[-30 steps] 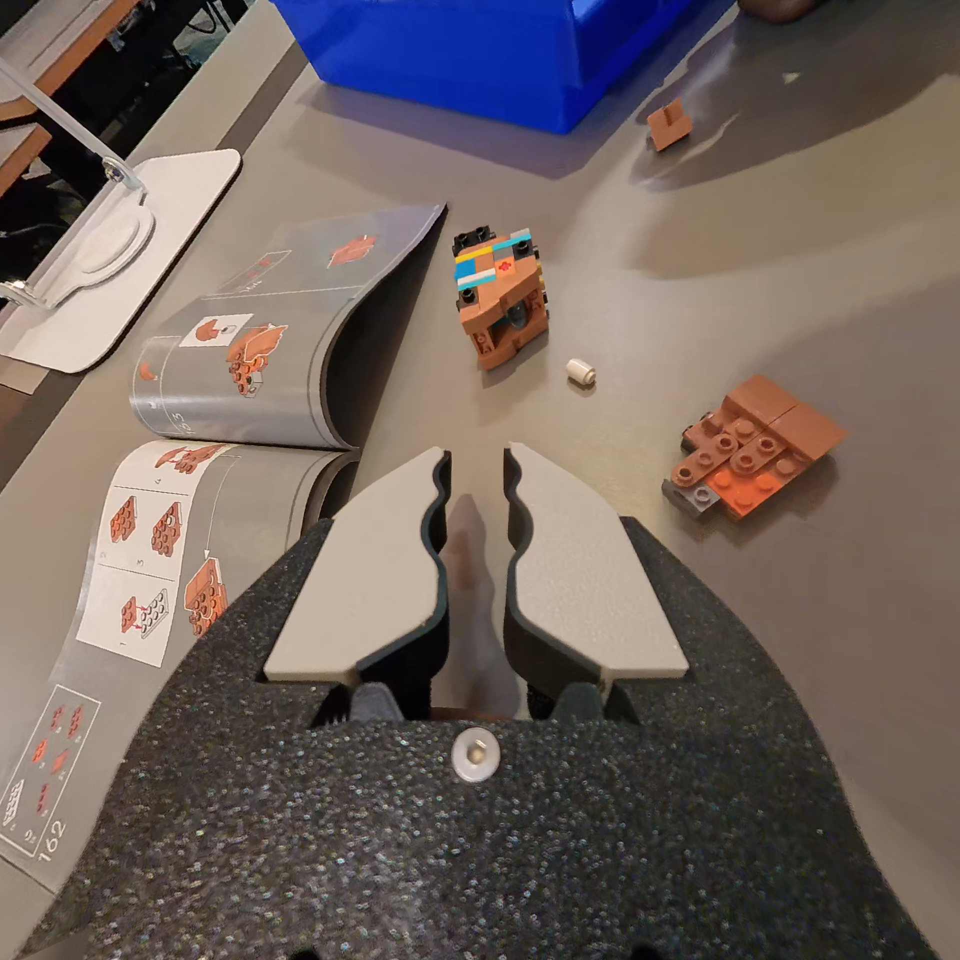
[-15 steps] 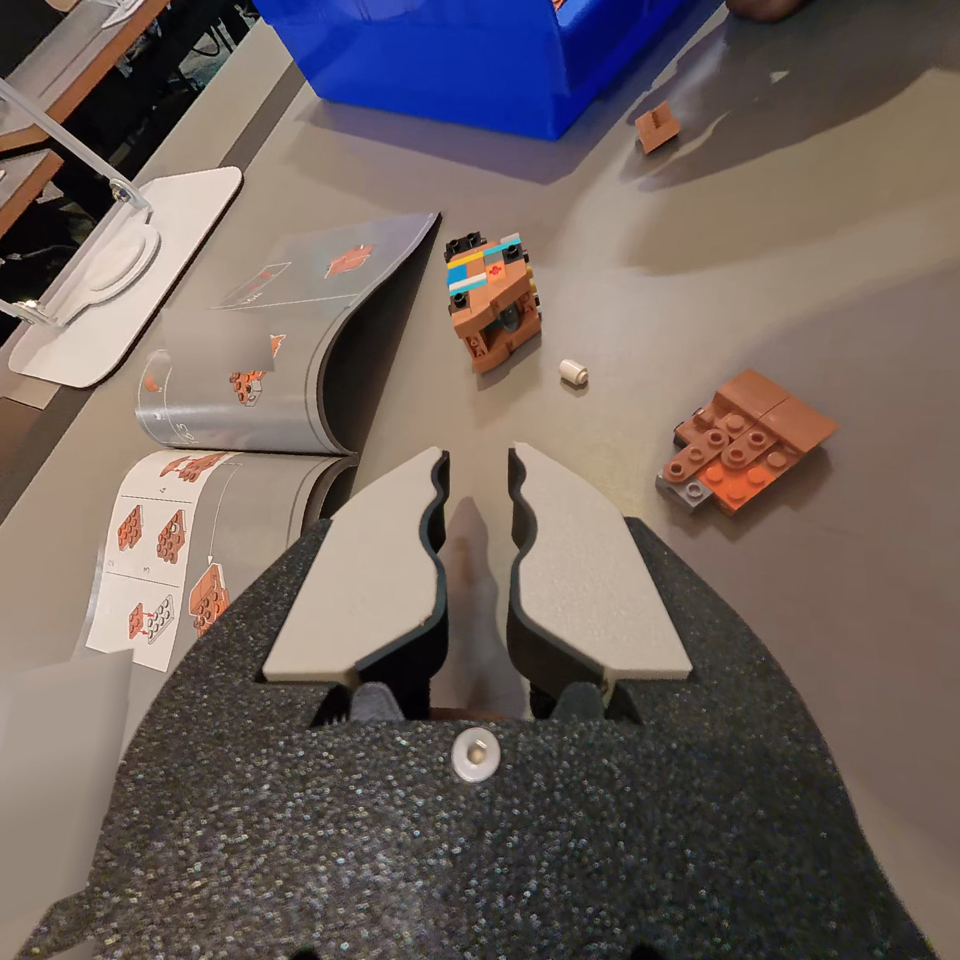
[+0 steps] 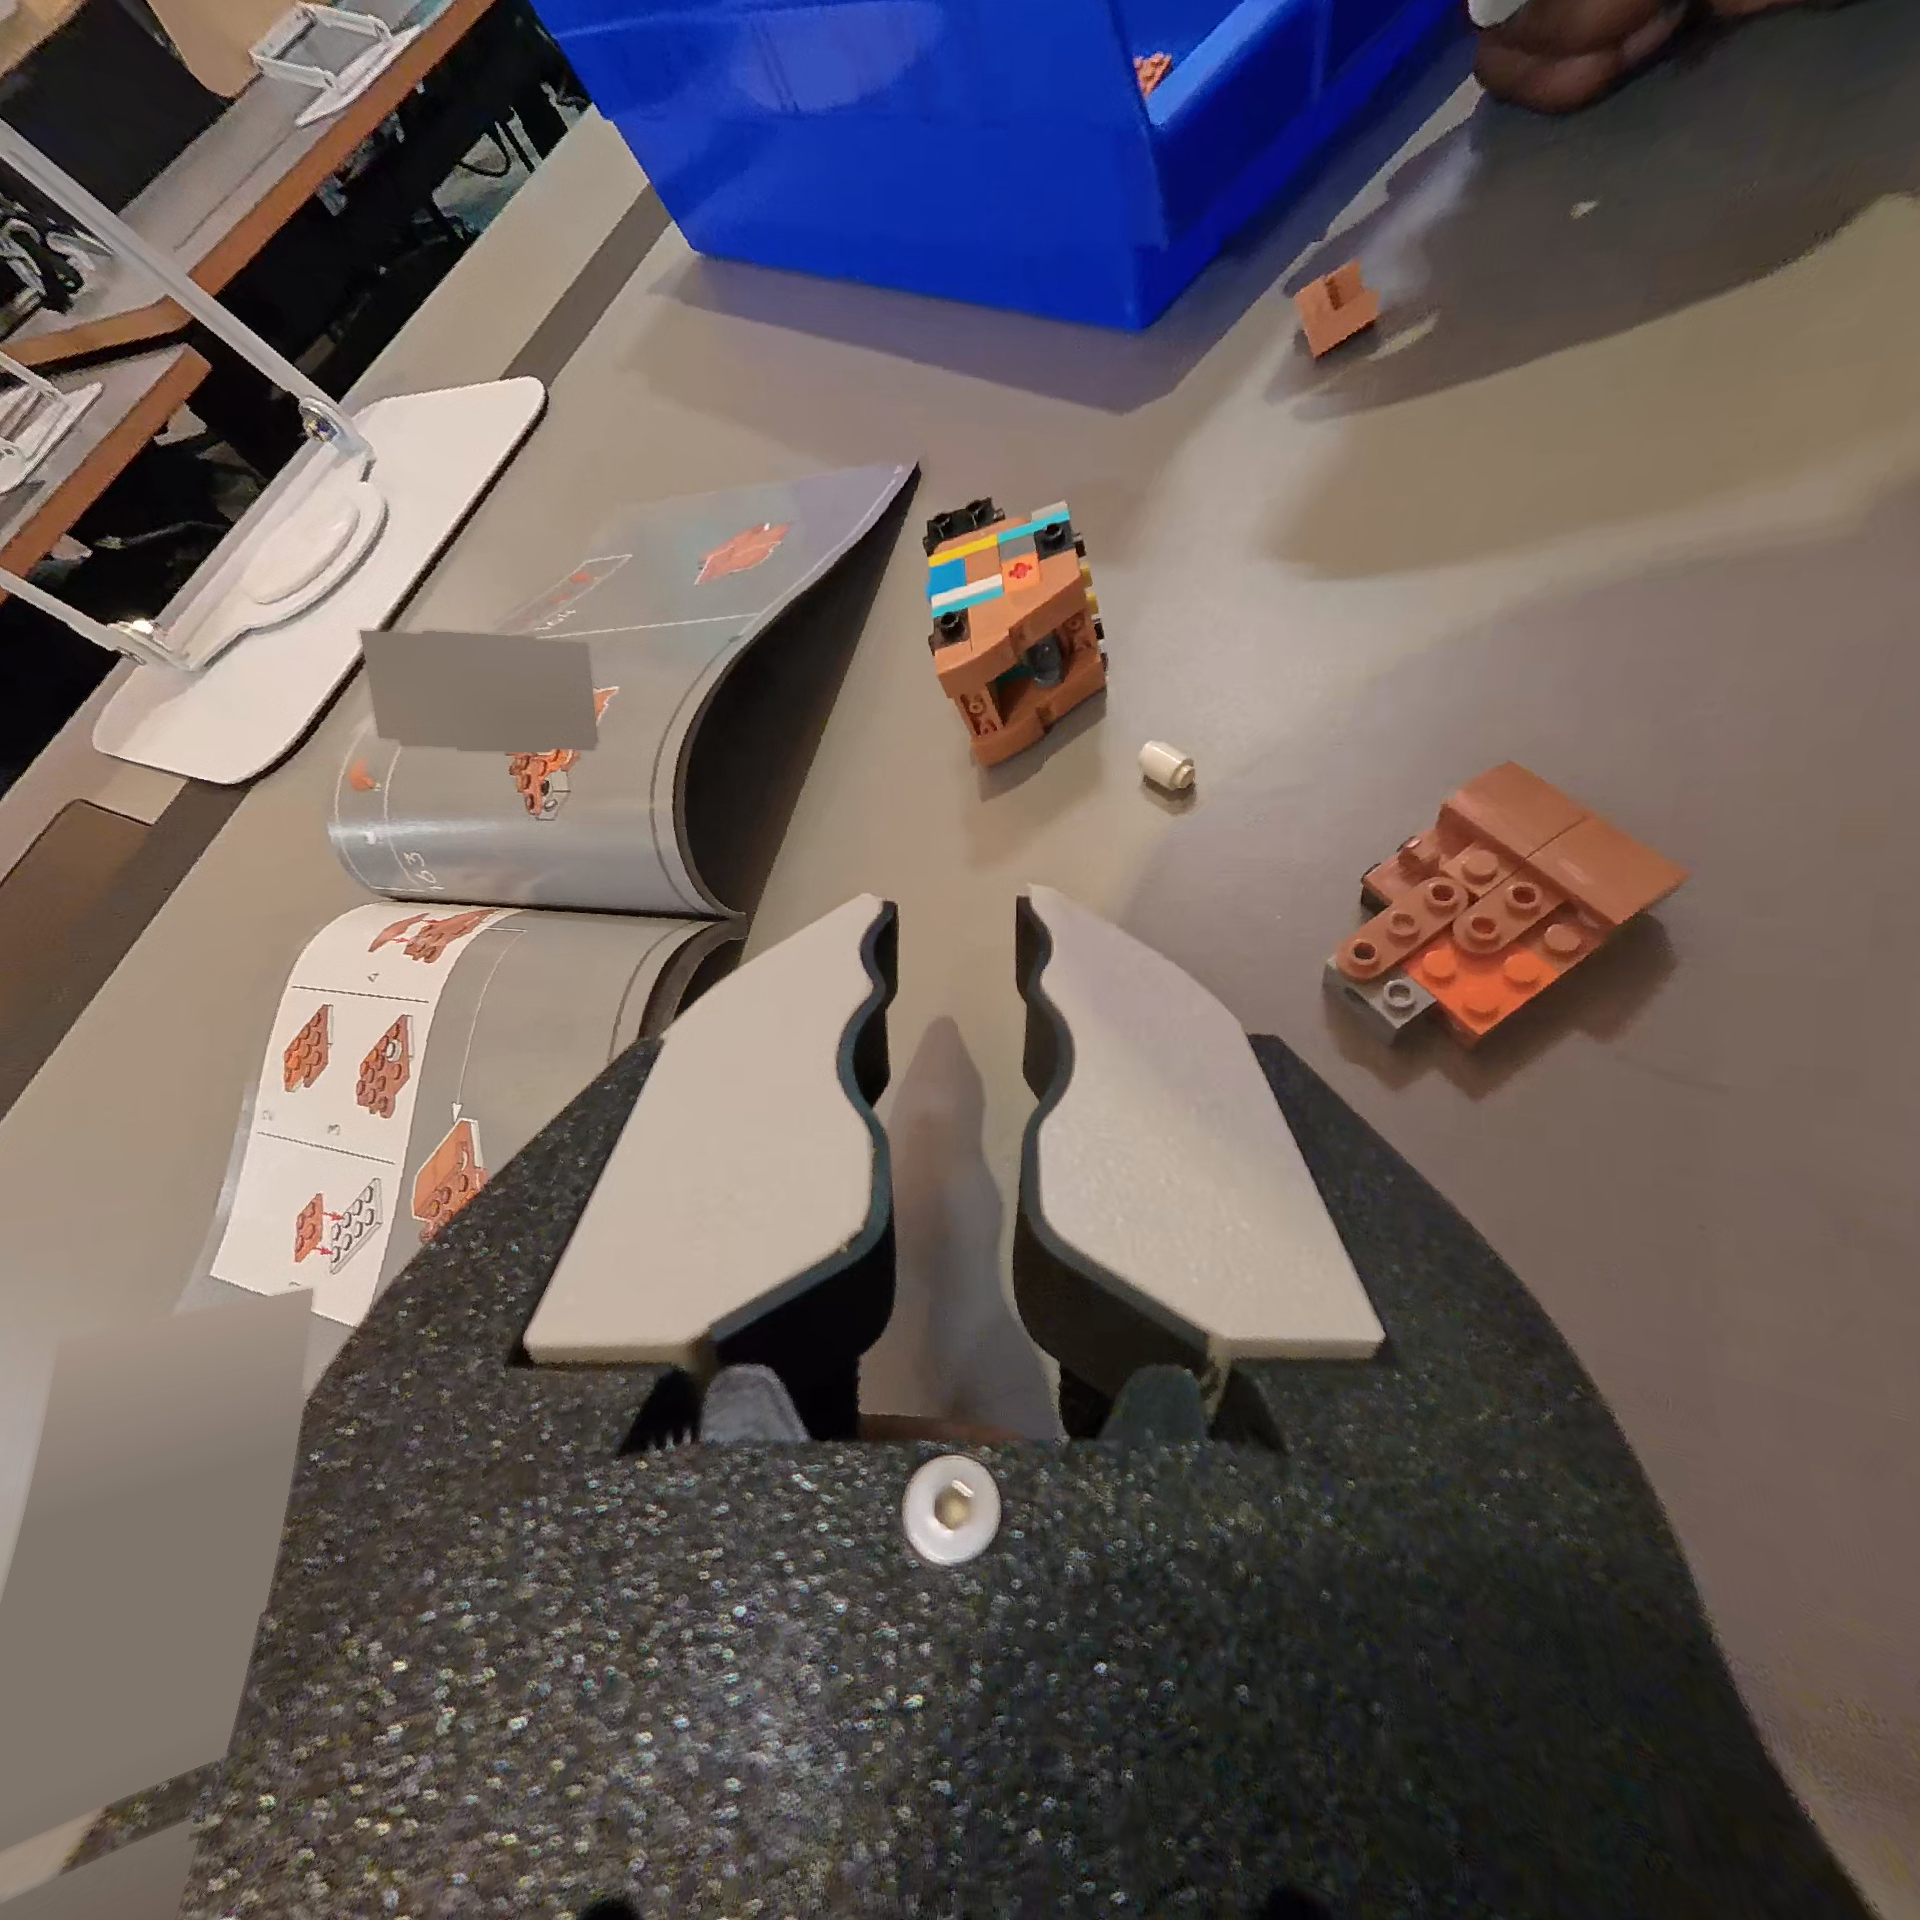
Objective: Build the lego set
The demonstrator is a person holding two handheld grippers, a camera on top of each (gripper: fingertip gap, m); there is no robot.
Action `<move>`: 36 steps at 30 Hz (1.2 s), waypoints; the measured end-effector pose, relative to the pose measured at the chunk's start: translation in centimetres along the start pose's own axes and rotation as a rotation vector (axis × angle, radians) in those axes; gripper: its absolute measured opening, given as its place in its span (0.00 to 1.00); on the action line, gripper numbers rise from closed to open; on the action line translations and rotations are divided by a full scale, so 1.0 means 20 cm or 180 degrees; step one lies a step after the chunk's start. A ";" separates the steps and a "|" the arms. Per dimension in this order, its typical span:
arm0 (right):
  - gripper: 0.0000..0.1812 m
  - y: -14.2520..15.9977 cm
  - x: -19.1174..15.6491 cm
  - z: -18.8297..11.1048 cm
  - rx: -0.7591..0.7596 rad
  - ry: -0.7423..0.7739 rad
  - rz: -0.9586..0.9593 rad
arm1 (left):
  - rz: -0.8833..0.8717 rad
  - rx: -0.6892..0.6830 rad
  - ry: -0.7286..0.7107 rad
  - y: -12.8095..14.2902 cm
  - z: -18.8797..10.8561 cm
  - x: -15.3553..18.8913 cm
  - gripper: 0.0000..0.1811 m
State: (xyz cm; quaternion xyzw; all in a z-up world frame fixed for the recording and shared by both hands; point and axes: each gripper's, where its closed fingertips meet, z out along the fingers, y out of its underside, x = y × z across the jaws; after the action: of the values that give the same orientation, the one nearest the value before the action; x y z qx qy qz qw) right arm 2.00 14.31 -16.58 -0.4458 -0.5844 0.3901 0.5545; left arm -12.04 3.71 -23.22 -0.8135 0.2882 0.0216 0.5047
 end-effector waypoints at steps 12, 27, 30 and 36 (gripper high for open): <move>0.04 0.01 -0.03 0.00 -0.0083 -0.0022 -0.0178 | 0.0105 0.0310 0.0657 -0.08 -0.08 0.18 0.15; 0.04 0.03 0.01 -0.01 -0.0233 0.0045 -0.0226 | 0.0442 -0.0010 0.1370 -0.01 -0.08 0.40 0.22; 0.04 0.05 -0.01 0.01 -0.0317 -0.0029 -0.0205 | 0.0432 -0.0022 0.1389 -0.01 -0.08 0.40 0.22; 0.04 0.12 -0.01 0.03 -0.0565 -0.0063 -0.0188 | 0.0408 -0.0075 0.1464 -0.02 -0.08 0.44 0.16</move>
State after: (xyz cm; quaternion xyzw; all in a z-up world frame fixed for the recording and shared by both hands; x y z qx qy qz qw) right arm 1.62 14.75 -18.90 -0.4719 -0.6351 0.3247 0.5183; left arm -4.90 -1.39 -24.98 -0.7829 0.4463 -0.1290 0.4138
